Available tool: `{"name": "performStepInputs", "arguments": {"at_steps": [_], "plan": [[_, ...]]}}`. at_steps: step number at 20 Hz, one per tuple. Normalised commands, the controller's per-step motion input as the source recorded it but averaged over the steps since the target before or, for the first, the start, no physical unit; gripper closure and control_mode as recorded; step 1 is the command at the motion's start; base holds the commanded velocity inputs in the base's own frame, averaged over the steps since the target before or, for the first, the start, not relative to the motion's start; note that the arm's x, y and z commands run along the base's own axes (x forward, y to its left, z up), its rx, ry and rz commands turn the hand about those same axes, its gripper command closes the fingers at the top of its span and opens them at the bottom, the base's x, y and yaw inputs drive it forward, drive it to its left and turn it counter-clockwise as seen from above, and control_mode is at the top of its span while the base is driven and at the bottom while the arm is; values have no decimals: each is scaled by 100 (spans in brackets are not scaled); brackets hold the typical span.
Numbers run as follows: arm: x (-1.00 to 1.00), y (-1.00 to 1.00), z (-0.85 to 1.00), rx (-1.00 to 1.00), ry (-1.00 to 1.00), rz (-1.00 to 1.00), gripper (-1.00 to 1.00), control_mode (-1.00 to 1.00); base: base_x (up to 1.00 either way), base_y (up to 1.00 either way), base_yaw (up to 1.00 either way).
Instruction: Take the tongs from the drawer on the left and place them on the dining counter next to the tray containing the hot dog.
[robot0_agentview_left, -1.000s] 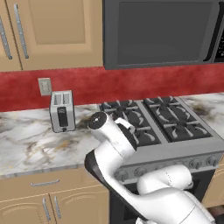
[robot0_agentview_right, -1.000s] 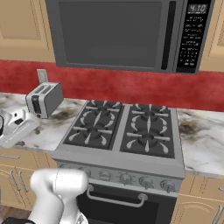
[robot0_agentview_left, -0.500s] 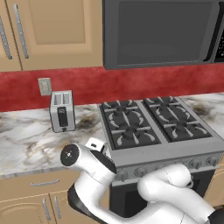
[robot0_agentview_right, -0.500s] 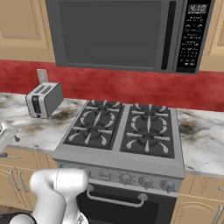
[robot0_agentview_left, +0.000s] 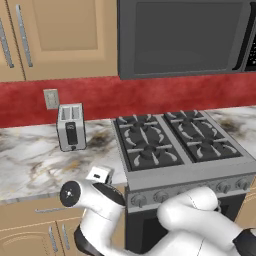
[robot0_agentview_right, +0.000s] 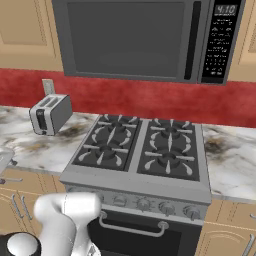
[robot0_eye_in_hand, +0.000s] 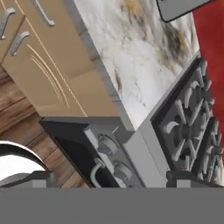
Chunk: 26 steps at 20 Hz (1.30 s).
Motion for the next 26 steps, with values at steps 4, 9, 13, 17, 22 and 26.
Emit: {"name": "performStepInputs", "arguments": {"at_steps": [4, 9, 13, 17, 22, 26], "plan": [[0, 38, -41, -8, -17, 16, -100, -100, 0, 0, 0], [0, 32, -30, -4, -15, 16, -100, -100, 0, 0, 0], [0, 31, -29, -3, -15, 15, -100, -100, 0, 0, 0], [0, 33, -32, -3, -12, 14, -100, -100, 0, 0, 0], [1, 27, -32, -3, -2, 11, -100, -100, 0, 0, 0], [13, 20, -36, -2, 0, 5, -100, -100, 0, 0, 0]]}}
